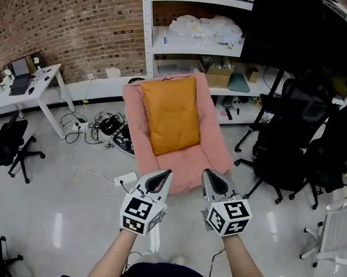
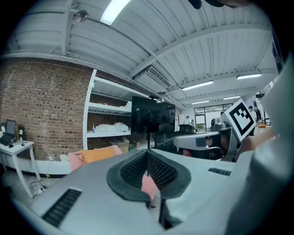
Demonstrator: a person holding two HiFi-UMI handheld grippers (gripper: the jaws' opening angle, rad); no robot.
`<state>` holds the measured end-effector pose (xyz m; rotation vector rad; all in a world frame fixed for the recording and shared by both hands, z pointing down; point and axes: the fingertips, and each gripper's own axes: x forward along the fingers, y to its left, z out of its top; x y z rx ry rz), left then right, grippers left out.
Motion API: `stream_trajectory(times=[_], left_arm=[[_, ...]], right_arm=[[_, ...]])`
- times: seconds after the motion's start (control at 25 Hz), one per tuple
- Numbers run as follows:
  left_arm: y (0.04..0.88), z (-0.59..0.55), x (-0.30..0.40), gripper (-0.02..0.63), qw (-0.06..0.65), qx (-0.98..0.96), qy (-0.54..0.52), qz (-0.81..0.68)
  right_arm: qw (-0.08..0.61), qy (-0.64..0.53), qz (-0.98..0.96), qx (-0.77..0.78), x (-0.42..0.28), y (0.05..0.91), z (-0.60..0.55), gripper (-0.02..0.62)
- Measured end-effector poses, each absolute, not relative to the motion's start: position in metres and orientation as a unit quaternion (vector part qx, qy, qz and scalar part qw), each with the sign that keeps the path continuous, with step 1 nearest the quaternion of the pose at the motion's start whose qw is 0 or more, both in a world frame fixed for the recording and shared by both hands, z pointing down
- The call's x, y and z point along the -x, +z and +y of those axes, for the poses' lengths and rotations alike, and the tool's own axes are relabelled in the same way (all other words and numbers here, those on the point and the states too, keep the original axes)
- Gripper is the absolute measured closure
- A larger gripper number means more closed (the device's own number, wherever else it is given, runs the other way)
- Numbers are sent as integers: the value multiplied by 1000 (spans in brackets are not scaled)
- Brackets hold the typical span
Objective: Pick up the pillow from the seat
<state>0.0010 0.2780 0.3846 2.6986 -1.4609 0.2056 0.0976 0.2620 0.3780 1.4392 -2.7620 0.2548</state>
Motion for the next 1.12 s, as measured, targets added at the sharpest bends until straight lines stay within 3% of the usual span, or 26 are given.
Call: stream_trajectory(times=[1.12], left_arm=[[381,283,-29,601,24,-870,69,-487]], right_arm=[[1,83,-894,-441,-119,380,261,578]])
